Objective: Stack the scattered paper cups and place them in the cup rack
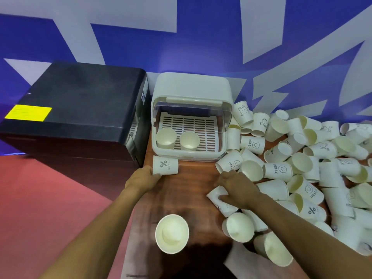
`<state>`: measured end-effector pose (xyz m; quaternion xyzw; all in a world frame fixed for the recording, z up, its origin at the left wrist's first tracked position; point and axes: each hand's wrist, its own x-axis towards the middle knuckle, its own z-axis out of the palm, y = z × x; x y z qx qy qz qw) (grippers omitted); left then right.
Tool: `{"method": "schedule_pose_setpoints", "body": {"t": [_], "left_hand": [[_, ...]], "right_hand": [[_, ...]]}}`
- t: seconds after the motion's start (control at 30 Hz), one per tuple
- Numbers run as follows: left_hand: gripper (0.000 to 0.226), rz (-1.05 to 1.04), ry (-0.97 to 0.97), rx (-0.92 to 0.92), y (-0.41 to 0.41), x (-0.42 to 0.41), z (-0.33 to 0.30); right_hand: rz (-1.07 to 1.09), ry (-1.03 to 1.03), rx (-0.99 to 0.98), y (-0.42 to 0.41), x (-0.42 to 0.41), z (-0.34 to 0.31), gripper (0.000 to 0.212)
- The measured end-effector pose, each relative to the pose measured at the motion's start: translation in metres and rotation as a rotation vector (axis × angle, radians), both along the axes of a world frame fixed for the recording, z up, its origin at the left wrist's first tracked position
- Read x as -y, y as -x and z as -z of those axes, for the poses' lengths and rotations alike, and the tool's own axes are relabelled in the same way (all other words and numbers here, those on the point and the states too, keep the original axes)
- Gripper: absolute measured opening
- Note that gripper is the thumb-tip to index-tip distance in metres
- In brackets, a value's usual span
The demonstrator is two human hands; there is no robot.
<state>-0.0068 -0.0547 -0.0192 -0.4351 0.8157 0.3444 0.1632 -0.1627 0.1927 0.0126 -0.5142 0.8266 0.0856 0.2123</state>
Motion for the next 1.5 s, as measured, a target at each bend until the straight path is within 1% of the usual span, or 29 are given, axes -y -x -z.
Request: {"method": "schedule_pose_setpoints", "body": {"t": [0.07,0.2,0.37,0.53,0.63,0.7,0.77,0.93,1.03,1.2,1.33,1.5], "left_hand": [[0.026,-0.015,-0.022,-0.022,0.001,-0.004,0.003],[0.013,-0.046,0.023,-0.079,0.003,-0.012,0.003],[0.02,-0.055,0.038,-0.106,-0.003,-0.018,-0.001],[0.009,-0.021,0.069,-0.204,-0.014,-0.017,-0.018],[0.009,0.05,0.156,-0.281,-0.016,-0.018,-0.037],[0.008,0.119,0.22,-0.326,-0.014,-0.018,-0.054],[0.007,0.155,0.236,-0.358,-0.009,-0.015,-0.071],[0.008,0.186,0.337,-0.43,0.01,-0.003,-0.112],[0.008,0.205,0.41,-0.497,0.021,0.005,-0.126],[0.008,0.222,0.528,-0.519,0.037,0.016,-0.124],[0.011,0.311,0.646,-0.493,0.046,0.022,-0.112],[0.017,0.398,0.694,-0.442,0.057,0.026,-0.096]], "right_hand": [[-0.017,-0.031,-0.044,-0.003,-0.002,0.002,0.045],[0.0,-0.033,-0.096,-0.009,-0.003,0.008,0.037],[0.042,0.038,-0.07,-0.01,-0.005,0.007,0.032],[0.072,0.079,-0.047,-0.011,-0.008,-0.001,0.03],[0.102,0.117,-0.043,-0.009,-0.003,-0.012,0.03],[0.108,0.156,-0.05,-0.005,0.004,-0.022,0.028],[0.103,0.208,-0.06,0.0,0.012,-0.033,0.027],[0.134,0.359,-0.045,0.01,0.032,-0.061,0.021],[0.149,0.464,-0.044,0.015,0.046,-0.073,0.018],[0.173,0.557,-0.063,0.02,0.072,-0.077,0.017],[0.207,0.629,-0.087,0.026,0.088,-0.069,0.014],[0.222,0.649,-0.123,0.033,0.104,-0.054,0.013]]}}
